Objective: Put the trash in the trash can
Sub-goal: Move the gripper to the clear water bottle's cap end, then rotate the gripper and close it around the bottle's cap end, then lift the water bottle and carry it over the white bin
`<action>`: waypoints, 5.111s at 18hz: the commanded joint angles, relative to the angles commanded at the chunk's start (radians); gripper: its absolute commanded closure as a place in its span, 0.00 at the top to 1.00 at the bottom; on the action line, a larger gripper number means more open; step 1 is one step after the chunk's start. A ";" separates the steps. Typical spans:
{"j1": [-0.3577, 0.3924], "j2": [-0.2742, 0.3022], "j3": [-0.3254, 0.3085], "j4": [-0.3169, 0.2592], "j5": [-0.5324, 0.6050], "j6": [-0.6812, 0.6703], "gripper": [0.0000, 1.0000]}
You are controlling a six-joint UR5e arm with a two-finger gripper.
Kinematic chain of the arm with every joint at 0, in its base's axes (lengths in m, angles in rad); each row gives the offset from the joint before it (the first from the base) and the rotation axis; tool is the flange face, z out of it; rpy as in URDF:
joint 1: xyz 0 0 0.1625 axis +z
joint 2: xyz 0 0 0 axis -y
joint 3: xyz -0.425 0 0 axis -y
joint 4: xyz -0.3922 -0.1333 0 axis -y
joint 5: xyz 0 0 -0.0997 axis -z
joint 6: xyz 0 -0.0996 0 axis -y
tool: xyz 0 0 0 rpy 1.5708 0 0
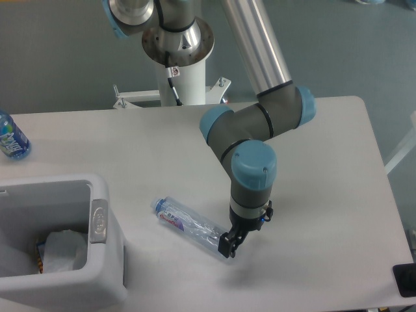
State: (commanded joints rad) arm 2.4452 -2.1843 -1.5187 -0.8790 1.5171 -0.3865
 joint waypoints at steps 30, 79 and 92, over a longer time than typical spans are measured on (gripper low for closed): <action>-0.055 -0.049 -0.014 0.008 0.035 -0.017 0.81; 0.012 0.333 0.276 0.150 -0.123 0.017 0.50; -0.129 0.316 0.281 0.190 -0.235 0.028 0.50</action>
State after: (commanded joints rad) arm 2.3165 -1.8683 -1.2379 -0.6888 1.2824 -0.3590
